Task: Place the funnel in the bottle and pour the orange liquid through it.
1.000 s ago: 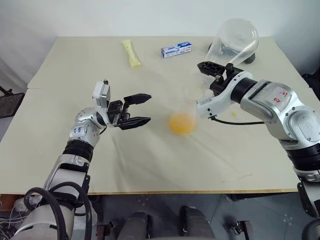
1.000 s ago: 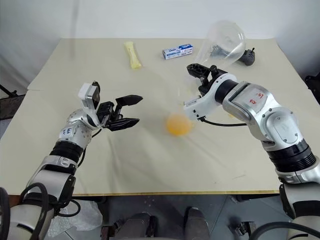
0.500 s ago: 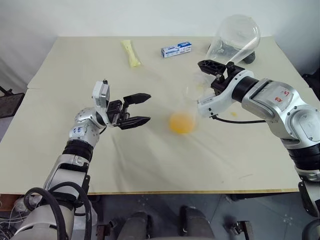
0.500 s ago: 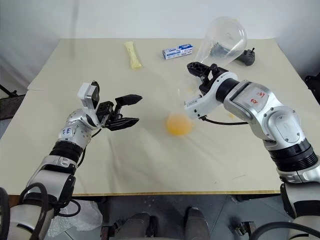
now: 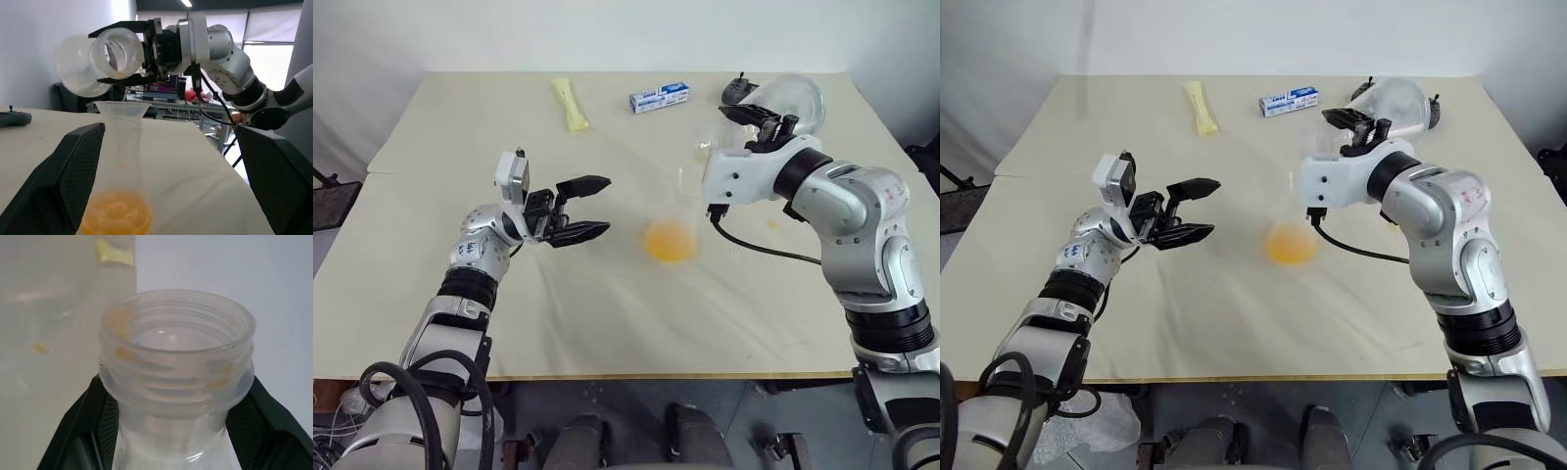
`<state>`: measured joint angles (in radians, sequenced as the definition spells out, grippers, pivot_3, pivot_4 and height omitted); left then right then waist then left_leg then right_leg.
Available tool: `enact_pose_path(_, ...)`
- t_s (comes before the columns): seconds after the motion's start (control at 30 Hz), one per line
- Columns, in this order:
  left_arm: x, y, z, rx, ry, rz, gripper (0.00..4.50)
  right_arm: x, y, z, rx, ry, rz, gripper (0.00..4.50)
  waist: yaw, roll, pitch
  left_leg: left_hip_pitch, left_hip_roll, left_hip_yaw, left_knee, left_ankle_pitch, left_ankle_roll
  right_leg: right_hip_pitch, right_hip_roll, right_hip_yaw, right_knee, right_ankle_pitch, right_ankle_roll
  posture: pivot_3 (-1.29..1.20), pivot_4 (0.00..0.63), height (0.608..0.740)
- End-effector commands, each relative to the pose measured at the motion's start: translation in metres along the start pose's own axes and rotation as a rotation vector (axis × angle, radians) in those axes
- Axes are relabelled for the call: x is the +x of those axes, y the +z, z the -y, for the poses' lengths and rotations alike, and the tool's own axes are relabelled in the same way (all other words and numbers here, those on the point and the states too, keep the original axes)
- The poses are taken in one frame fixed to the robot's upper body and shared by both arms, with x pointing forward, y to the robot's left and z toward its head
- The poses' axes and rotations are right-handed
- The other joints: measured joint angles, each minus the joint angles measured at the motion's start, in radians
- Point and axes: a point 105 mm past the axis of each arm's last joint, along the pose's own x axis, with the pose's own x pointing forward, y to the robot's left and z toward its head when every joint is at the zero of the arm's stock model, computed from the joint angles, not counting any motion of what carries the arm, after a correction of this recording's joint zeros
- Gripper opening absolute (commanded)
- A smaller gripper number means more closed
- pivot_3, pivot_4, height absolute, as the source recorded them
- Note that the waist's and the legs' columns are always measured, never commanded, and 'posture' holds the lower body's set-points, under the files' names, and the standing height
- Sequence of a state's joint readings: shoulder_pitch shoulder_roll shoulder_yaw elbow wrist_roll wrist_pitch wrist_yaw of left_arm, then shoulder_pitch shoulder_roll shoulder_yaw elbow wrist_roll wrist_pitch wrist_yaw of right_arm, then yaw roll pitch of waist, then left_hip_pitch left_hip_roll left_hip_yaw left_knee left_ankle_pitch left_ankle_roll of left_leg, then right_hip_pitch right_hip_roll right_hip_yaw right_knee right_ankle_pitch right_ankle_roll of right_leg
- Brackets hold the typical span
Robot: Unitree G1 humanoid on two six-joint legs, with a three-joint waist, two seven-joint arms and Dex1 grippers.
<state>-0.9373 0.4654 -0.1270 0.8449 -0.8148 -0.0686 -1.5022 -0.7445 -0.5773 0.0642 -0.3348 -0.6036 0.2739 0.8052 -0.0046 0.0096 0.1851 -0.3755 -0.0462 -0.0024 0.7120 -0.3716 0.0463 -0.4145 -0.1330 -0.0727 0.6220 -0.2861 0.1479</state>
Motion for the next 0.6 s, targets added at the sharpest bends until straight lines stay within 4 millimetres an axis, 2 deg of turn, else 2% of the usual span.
enact_pose_path(0.03, -0.002, 0.007, 0.011, 0.024, -0.110, 0.003, 4.50, -0.018, -0.002, 0.022, 0.288, -0.100, -0.003, 2.53, 0.001, 0.000, 0.000, 0.000, 0.000, 0.000, 0.000, 0.000, 0.000, 0.000, 0.000, 0.000, 0.000, 0.000, 0.000, 0.00, 0.150, 0.740)
enact_pose_path(0.2, -0.005, 0.007, 0.013, 0.013, -0.112, -0.001, 4.50, -0.036, -0.038, 0.032, 0.702, -0.201, -0.050, 2.53, 0.004, 0.000, 0.000, 0.000, -0.001, -0.004, 0.002, 0.000, 0.000, 0.001, 0.000, -0.001, 0.002, 0.000, 0.000, 0.00, 0.150, 0.740)
enact_pose_path(0.27, -0.006, 0.009, 0.014, 0.002, -0.114, -0.003, 4.50, -0.047, -0.062, 0.031, 0.856, -0.239, -0.064, 2.53, 0.004, 0.000, 0.000, 0.000, -0.002, -0.004, 0.002, 0.000, 0.000, 0.001, -0.001, -0.001, 0.002, 0.000, 0.000, 0.00, 0.150, 0.740)
enact_pose_path(0.33, -0.008, 0.009, 0.015, -0.006, -0.116, -0.014, 4.50, -0.056, -0.083, 0.029, 0.937, -0.285, -0.092, 2.53, 0.004, 0.000, 0.000, 0.000, -0.002, -0.005, 0.002, 0.000, 0.000, 0.001, -0.001, -0.001, 0.002, 0.000, 0.000, 0.00, 0.150, 0.740)
enact_pose_path(0.43, -0.011, 0.010, 0.017, -0.017, -0.120, -0.040, 4.50, -0.070, -0.119, 0.013, 1.119, -0.324, -0.117, 2.53, 0.000, 0.000, 0.000, 0.000, -0.002, -0.004, 0.001, 0.000, 0.000, 0.001, -0.001, -0.001, 0.003, 0.000, 0.000, 0.00, 0.150, 0.740)
enact_pose_path(0.53, -0.014, 0.009, 0.018, -0.023, -0.119, -0.066, 4.50, -0.077, -0.140, 0.001, 1.184, -0.347, -0.128, 2.53, -0.001, 0.000, 0.000, 0.001, -0.002, -0.003, 0.001, 0.000, 0.000, 0.001, -0.001, 0.000, 0.003, 0.000, 0.000, 0.00, 0.150, 0.740)
enact_pose_path(0.6, -0.017, 0.007, 0.019, -0.028, -0.114, -0.091, 4.50, -0.077, -0.147, -0.005, 1.197, -0.352, -0.136, 2.53, -0.002, 0.001, 0.000, 0.001, -0.002, -0.002, 0.001, 0.000, 0.000, 0.001, -0.001, 0.000, 0.003, 0.000, 0.000, 0.00, 0.150, 0.740)
